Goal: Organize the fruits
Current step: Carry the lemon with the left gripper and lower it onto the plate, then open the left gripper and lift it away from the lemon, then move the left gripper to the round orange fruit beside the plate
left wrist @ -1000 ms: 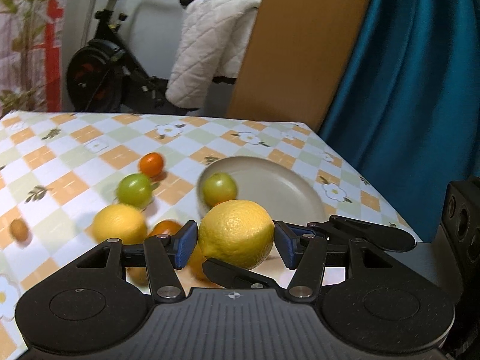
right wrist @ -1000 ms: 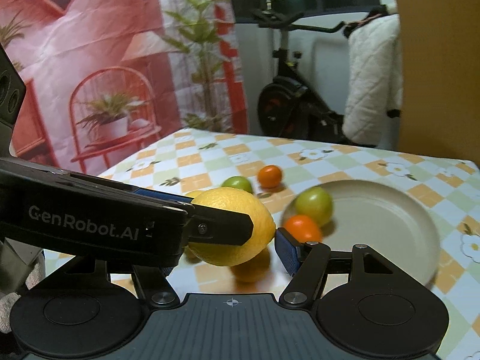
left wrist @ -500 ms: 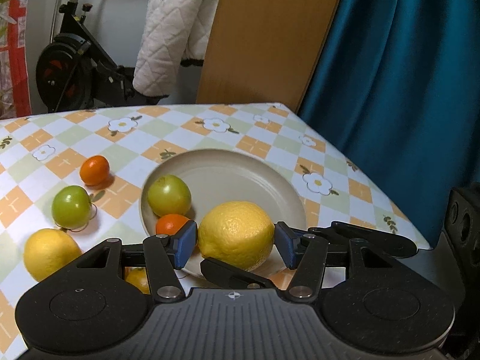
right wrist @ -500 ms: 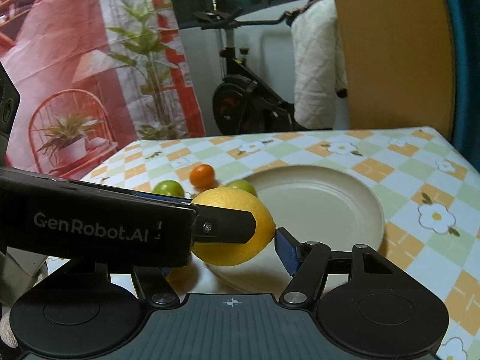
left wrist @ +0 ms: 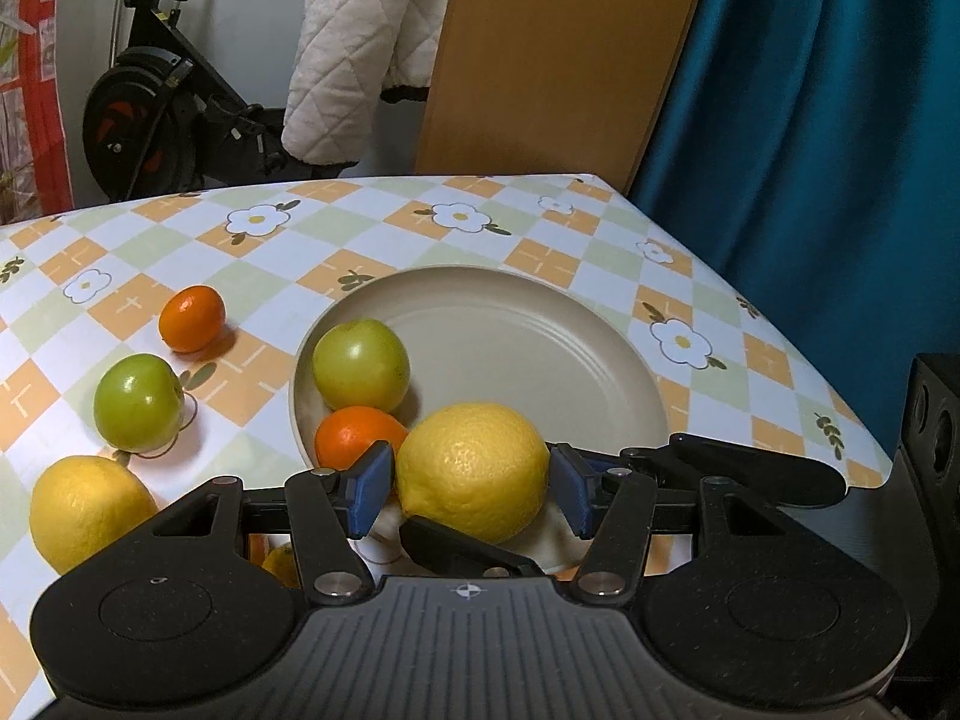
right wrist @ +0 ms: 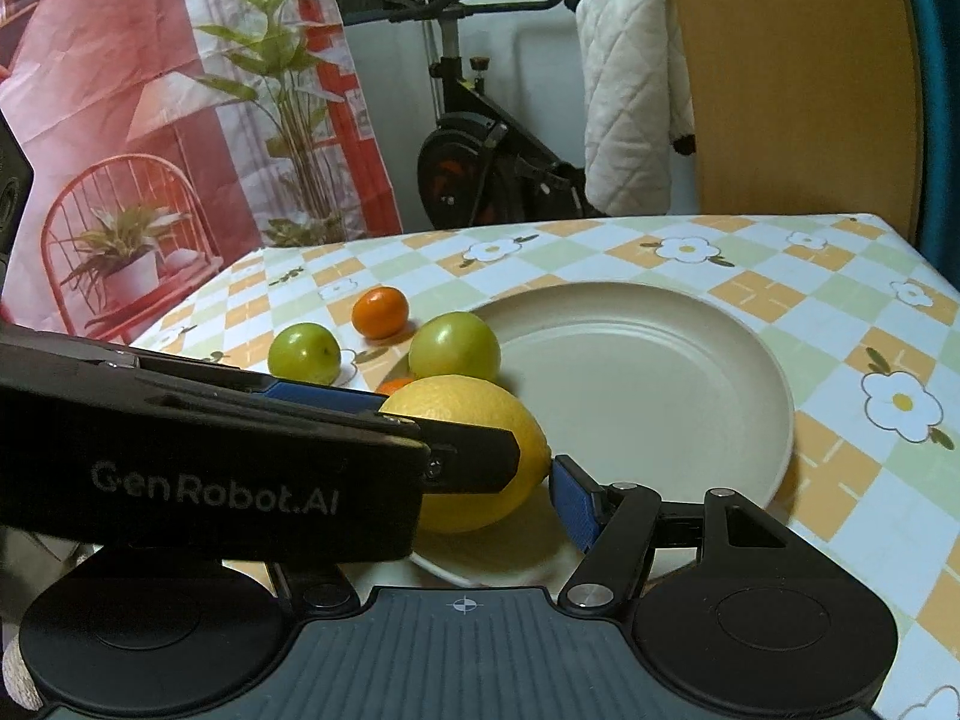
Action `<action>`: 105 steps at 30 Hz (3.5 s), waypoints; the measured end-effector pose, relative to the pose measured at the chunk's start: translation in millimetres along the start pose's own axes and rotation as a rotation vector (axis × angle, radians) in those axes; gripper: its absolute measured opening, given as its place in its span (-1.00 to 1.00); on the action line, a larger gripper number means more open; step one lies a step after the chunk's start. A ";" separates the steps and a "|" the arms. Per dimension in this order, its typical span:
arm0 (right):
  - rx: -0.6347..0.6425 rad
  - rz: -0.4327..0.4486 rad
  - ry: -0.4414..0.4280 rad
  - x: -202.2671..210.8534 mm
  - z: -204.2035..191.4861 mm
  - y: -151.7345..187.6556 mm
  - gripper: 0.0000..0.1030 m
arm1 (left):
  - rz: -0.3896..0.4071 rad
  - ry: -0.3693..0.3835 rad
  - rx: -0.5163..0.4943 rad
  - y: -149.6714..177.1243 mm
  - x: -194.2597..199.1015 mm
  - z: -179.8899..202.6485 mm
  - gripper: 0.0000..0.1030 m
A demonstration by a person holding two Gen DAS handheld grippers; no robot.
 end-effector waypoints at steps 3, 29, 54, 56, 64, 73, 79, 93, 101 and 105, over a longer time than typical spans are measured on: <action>-0.004 -0.008 -0.006 -5.9 1.3 -1.9 0.20 | -0.001 -0.010 0.004 -1.2 -3.7 -3.3 0.16; 0.028 -0.013 0.030 0.2 -7.7 -6.1 0.28 | 0.037 -0.091 0.047 -8.1 13.4 -21.4 0.19; 0.121 0.059 0.002 52.7 -52.3 7.3 0.30 | 0.131 -0.148 0.174 36.4 109.0 -62.9 0.19; 0.132 0.055 -0.007 52.8 -56.0 9.6 0.26 | 0.133 -0.148 0.179 43.5 111.4 -63.9 0.18; 0.202 0.010 -0.041 44.4 -74.2 23.8 0.03 | 0.113 -0.115 0.178 56.4 104.0 -62.6 0.16; 0.236 -0.009 -0.055 35.9 -79.6 29.7 -0.26 | 0.108 -0.087 0.204 64.6 98.1 -66.3 0.06; 0.266 0.005 -0.048 26.8 -83.2 25.9 -0.27 | 0.121 -0.079 0.213 65.6 96.3 -65.8 0.06; 0.312 0.003 -0.038 -2.2 -88.4 21.8 -0.26 | 0.123 -0.021 0.214 59.5 82.9 -59.7 0.03; 0.296 -0.004 -0.076 -1.3 -88.0 26.4 -0.25 | 0.104 -0.003 0.234 61.0 78.0 -60.5 -0.15; 0.304 -0.009 -0.101 -0.5 -92.3 29.4 -0.25 | 0.089 0.000 0.232 62.4 74.3 -60.2 -0.15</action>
Point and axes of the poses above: each gripper's, at about its wrist camera, not at the fingertips, and x roughly against the way its jaws point, z to its right, y to its underside, the point moved 4 cm from there along -x, roughly the way its jaws point, and after that the axes turned 7 degrees about -x, right-handed, at the moved point
